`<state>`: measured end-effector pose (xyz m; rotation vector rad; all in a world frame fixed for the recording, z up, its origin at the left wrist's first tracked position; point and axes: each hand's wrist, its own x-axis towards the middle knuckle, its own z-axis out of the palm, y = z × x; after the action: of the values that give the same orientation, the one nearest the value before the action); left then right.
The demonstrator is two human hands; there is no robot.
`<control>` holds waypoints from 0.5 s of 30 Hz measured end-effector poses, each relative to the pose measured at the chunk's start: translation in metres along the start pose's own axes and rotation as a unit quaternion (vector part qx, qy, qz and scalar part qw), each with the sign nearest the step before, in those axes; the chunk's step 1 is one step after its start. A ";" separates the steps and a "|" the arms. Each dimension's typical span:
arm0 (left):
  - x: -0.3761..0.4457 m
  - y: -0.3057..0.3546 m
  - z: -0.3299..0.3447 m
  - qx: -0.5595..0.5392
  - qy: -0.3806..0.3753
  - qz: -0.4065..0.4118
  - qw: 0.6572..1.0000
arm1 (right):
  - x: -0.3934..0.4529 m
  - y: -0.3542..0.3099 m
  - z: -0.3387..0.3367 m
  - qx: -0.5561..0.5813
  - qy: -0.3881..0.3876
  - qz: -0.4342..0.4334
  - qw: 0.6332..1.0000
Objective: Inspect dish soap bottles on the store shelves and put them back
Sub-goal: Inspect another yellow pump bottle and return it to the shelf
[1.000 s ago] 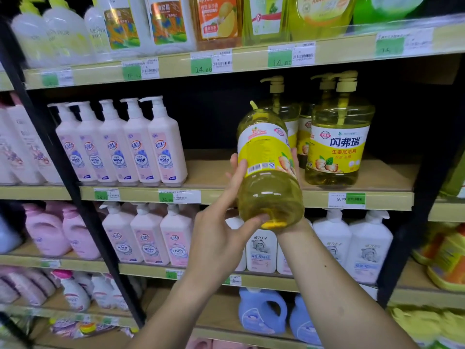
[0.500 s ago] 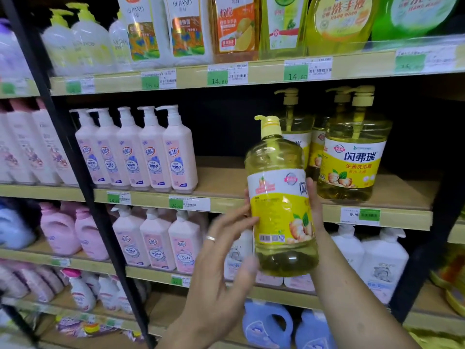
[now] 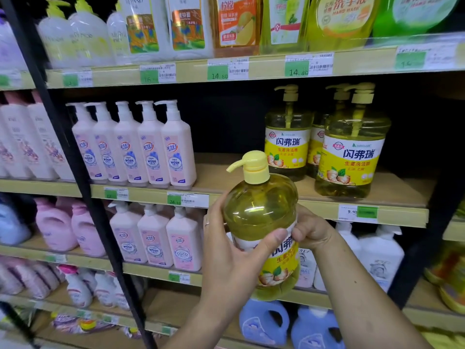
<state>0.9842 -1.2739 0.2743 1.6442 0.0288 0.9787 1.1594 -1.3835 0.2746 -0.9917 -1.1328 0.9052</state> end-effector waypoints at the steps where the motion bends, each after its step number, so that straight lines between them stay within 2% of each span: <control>1: -0.001 0.000 0.001 0.001 0.008 0.001 1.000 | -0.001 -0.003 -0.001 -0.003 -0.001 -0.002 1.000; 4: -0.003 -0.001 0.001 0.016 0.012 0.008 1.000 | -0.003 -0.004 -0.001 -0.003 -0.063 -0.014 0.998; 6: -0.004 -0.004 0.000 0.031 0.014 0.022 0.999 | -0.010 0.001 -0.002 -0.017 -0.065 -0.025 0.997; 8: -0.005 -0.007 -0.001 0.039 0.027 0.038 0.998 | -0.020 0.009 0.004 -0.022 0.028 -0.004 0.999; 11: -0.005 -0.014 -0.003 0.037 0.053 0.057 0.996 | -0.034 0.023 0.019 -0.016 0.179 0.023 0.984; 13: -0.005 -0.020 -0.002 0.041 0.074 0.070 0.994 | -0.038 0.029 0.029 -0.026 0.238 0.058 0.969; 15: -0.002 -0.027 0.000 0.045 0.095 0.087 0.991 | -0.038 0.034 0.037 0.012 0.260 0.115 0.959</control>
<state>0.9953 -1.2663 0.2510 1.6514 0.0589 1.2813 1.1131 -1.4028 0.2364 -1.2670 -0.5688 0.7711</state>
